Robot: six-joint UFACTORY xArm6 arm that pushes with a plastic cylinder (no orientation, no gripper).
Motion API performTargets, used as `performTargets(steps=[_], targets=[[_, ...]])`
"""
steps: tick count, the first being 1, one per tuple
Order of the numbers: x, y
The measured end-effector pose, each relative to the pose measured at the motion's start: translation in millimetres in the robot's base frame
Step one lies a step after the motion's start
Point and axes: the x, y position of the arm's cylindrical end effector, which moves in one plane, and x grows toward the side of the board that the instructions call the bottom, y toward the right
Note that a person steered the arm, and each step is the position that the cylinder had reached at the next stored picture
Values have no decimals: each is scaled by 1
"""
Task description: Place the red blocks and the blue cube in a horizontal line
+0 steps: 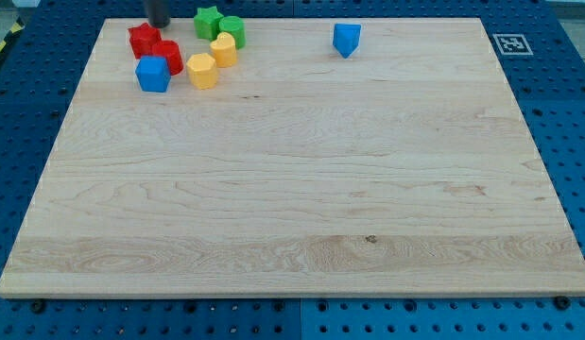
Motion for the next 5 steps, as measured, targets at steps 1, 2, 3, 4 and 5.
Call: performTargets(steps=[1, 2, 3, 4, 5], targets=[[28, 4], [82, 48], [91, 65], [65, 60], [93, 60]])
